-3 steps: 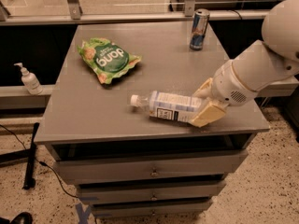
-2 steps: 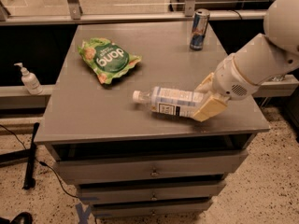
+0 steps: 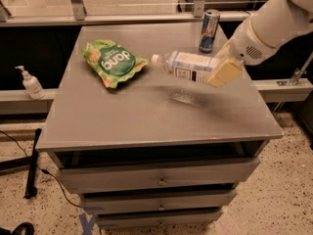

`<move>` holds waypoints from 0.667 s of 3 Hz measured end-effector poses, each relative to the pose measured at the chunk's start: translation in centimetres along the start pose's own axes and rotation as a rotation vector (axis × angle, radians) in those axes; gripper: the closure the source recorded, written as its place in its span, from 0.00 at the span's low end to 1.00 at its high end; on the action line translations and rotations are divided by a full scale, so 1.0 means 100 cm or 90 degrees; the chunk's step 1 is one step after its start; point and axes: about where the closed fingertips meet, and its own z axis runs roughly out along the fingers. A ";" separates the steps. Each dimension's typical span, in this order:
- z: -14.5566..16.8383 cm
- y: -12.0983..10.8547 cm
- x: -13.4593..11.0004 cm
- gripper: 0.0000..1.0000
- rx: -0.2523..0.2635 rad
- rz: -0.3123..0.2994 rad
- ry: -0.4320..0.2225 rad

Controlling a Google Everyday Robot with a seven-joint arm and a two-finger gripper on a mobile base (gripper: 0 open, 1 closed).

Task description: Move blue plastic bottle near green rice chip bag

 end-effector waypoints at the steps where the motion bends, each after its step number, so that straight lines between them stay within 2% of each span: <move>1: -0.028 -0.036 -0.013 1.00 0.061 0.040 0.022; 2: -0.032 -0.039 -0.016 1.00 0.069 0.054 0.020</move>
Offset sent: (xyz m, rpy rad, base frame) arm 0.0217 -0.0114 0.0343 -0.0273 -0.0411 -0.0916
